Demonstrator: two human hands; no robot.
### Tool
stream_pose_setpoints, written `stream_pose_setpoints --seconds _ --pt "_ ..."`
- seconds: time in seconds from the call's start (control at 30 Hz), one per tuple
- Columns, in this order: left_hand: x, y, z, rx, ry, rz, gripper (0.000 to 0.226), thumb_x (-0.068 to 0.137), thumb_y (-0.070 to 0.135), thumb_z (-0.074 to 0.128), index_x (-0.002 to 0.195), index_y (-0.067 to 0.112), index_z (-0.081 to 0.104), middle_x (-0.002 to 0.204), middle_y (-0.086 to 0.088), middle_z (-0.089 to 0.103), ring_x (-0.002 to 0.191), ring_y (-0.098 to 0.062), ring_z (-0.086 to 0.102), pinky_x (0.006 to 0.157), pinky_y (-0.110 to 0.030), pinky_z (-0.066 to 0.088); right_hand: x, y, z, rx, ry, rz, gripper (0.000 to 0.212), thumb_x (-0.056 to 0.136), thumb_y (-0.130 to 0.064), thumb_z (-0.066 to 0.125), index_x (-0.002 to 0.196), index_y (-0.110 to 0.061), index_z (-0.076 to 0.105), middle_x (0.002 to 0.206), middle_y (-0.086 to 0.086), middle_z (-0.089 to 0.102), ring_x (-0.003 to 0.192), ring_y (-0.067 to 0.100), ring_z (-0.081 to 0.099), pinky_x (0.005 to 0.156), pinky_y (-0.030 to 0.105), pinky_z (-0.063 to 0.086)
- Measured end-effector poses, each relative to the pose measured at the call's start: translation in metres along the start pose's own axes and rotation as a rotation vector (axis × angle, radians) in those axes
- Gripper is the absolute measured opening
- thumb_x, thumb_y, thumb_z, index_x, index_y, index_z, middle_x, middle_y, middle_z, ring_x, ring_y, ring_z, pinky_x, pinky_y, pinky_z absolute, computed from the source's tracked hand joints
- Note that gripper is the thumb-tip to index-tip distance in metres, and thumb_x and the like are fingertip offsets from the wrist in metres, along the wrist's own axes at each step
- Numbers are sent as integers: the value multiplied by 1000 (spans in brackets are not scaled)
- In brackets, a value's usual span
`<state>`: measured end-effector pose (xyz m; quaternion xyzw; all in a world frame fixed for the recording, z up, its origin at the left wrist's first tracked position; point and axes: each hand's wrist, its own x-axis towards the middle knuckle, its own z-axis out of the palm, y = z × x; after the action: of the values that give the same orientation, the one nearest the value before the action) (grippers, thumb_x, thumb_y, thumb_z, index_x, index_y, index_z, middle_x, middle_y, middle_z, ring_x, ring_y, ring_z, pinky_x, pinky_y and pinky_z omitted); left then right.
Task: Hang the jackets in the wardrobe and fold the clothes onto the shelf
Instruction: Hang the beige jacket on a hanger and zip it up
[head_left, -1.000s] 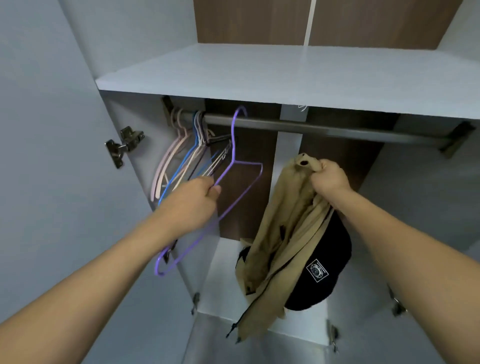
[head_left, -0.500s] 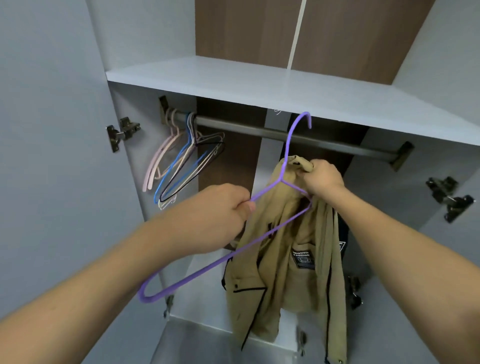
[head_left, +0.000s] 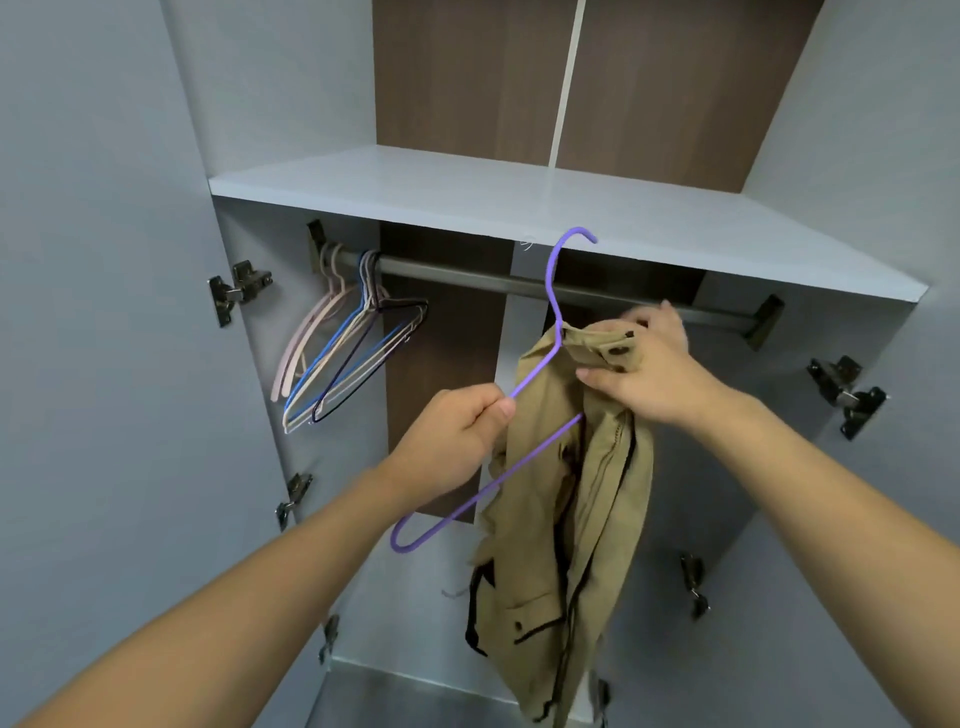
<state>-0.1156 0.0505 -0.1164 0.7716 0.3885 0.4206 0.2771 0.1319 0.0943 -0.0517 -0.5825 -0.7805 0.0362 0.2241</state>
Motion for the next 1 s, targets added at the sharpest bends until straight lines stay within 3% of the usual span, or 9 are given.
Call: stream_pose_setpoints --seconds 0.07,0.13,0.2,0.33,0.4,0.57,0.73,0.9,1.0 --pt "3 1 1 -1 9 -9 32 99 37 46 70 27 51 59 12 51 56 -4 46 57 -35 43 7 -5 -4 -190 24 -87 23 85 -50 62 90 -28 59 95 -12 52 111 19 49 105 37 32" --pt "9 5 0 97 14 -23 28 102 28 48 75 23 51 63 9 51 61 -9 49 63 -41 46 12 -7 -2 -294 -23 -129 29 91 -48 54 79 -21 56 82 -8 48 85 21 55 64 31 37" --pt "12 4 -6 384 46 -70 4 98 25 53 94 22 54 80 4 57 80 -21 57 75 -43 48 14 -3 3 -352 -19 -164 28 93 -42 51 78 -18 56 79 -4 42 78 22 51 58 30 28" --pt "-31 -18 17 776 519 10 45 76 26 62 119 14 54 116 -9 53 106 -30 47 91 -44 37 14 13 4 -176 107 -88 27 95 -34 53 72 -24 44 74 -7 37 72 21 46 57 29 26" --pt "-57 -27 44 619 462 -43 39 82 36 58 113 12 55 113 -8 50 103 -30 48 87 -42 39 14 17 3 -70 140 -29 34 96 -37 52 64 -29 43 76 -6 39 70 19 47 58 30 30" --pt "-58 -54 89 -246 -275 -916 98 83 64 66 154 15 20 153 -2 33 137 -23 39 104 -31 37 6 4 -3 39 165 -31 35 95 -39 51 61 -36 43 77 -7 40 68 11 46 58 25 32" --pt "-45 -86 112 -315 -220 -869 18 95 32 64 107 18 64 106 2 66 85 -7 61 68 -15 49 -12 -3 -8 81 189 -52 34 97 -38 51 63 -36 44 78 -7 41 71 17 48 61 28 34" --pt "-22 -79 69 -499 121 -1005 27 104 21 42 114 9 64 102 -14 73 89 -29 68 73 -35 57 -36 20 -11 60 175 -39 29 93 -41 51 83 -15 59 88 1 52 85 22 55 75 36 46" --pt "4 -70 -2 -649 103 -975 26 98 17 49 98 5 71 84 -13 75 73 -27 73 62 -34 57 -51 29 -3 -59 116 -140 20 94 -25 58 77 -13 61 82 0 48 80 25 55 72 38 46"
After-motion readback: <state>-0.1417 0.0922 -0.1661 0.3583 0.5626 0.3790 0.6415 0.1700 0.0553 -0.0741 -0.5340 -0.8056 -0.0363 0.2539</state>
